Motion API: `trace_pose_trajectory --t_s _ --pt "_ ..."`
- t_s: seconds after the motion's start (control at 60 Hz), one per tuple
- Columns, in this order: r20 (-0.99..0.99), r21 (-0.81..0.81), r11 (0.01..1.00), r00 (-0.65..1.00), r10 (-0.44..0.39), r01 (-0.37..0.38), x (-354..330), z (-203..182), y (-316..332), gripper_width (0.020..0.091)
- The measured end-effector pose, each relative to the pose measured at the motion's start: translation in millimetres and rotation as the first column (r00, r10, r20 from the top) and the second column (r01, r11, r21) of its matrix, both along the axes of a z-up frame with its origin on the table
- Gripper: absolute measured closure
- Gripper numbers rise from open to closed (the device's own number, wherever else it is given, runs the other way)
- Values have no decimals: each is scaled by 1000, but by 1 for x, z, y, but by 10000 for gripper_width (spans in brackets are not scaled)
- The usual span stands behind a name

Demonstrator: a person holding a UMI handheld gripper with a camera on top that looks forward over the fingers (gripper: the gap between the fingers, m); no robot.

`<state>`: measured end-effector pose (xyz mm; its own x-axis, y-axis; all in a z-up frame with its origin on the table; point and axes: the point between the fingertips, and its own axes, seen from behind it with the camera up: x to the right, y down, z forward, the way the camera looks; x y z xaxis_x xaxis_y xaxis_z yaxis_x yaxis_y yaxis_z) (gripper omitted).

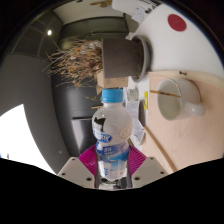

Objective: Pour water

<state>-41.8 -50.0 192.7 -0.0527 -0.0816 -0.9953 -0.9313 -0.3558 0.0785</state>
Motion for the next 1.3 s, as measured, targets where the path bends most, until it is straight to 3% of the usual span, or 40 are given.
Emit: trace_pose_trajectory --t_s 0.15,0.267,0.4,0.5,0.617,0.833,0.983,1.017,1.167,1.2,1.267,1.3 --pt "448 144 989 890 -86 23 57 59 -8 743" --pt "707 253 967 674 -214 41 123 111 -15 741" --pt "897 290 955 331 -294 61 212 119 -20 742" --pt "958 264 962 93 -270 72 272 83 -15 742" --pt "982 187 980 -43 -184 73 320 18 -7 743" --pt "998 30 998 -56 -27 51 365 -90 0 738" --pt "999 -29 999 -38 31 45 370 -138 -4 717" --pt "999 8 999 -41 -6 39 369 -136 -5 712" --pt "999 3 1000 -42 -1 29 368 -141 -11 588" --pt "999 -27 999 -26 28 30 367 -147 -14 510" --pt "998 -68 997 15 68 31 366 -148 -20 234" --pt "996 -84 996 27 83 38 366 -147 -26 285"
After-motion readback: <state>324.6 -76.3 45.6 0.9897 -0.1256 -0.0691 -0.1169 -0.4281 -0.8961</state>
